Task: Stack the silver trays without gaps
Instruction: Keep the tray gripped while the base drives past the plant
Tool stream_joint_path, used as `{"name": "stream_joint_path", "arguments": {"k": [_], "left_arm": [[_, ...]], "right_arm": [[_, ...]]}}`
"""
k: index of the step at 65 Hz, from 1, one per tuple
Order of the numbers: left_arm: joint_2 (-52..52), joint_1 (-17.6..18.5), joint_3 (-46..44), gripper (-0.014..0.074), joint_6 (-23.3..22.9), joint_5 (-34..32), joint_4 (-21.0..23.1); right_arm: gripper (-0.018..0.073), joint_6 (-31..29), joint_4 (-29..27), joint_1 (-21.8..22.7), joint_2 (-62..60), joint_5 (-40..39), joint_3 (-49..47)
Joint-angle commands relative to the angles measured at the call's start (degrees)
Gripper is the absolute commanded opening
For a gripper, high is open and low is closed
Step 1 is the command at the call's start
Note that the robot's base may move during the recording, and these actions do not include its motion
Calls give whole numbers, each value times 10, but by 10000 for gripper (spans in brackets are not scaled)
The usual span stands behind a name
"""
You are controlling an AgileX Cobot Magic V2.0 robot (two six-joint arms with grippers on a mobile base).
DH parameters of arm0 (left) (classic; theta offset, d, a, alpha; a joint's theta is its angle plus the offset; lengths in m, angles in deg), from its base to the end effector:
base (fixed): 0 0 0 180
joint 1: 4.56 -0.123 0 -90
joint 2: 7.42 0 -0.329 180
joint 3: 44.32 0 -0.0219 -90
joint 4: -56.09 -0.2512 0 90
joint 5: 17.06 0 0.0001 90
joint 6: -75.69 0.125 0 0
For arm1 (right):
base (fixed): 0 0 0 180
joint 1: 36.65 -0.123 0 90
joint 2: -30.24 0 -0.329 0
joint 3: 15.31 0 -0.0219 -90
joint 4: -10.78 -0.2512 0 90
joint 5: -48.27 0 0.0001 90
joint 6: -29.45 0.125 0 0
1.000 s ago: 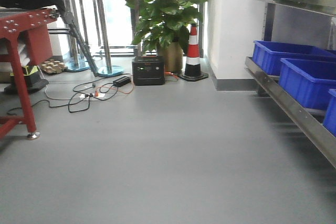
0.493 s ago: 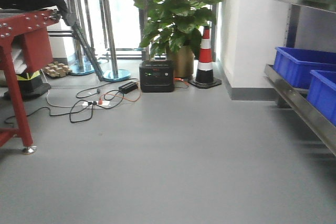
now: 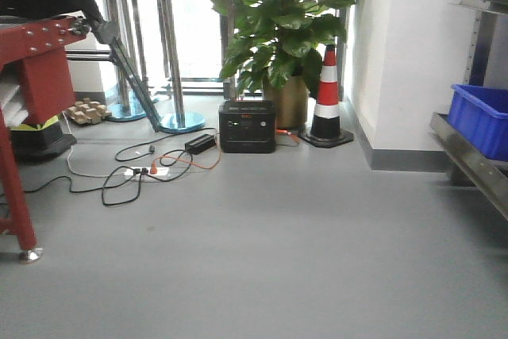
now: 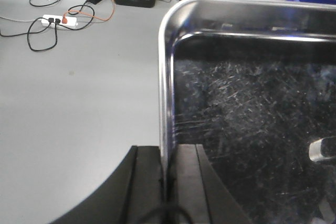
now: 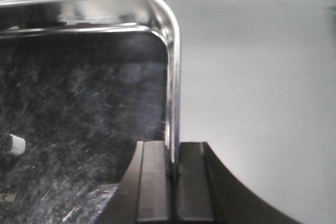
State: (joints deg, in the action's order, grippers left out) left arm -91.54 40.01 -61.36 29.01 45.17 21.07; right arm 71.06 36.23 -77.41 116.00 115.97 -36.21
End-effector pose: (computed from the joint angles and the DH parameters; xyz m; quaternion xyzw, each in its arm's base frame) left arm 0.2426 -0.1498 0.5075 -0.0031 0.8620 -0.0816 0.5004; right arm 0.2453 0.1458 0.5032 0.0121 0.8930 0.0927 0.4403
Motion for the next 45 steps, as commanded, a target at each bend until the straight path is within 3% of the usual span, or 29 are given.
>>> {"name": "stream_joint_path", "arguments": {"k": [1,45], "left_arm": [[3,3,-7,-16,2,-33,-3],[3,3,-7,-16,2,-33,-3]], "right_arm": [[-78,-6,5,-1,-2,-26,-6],[-78,-6,5,-1,-2,-26,-6]]}}
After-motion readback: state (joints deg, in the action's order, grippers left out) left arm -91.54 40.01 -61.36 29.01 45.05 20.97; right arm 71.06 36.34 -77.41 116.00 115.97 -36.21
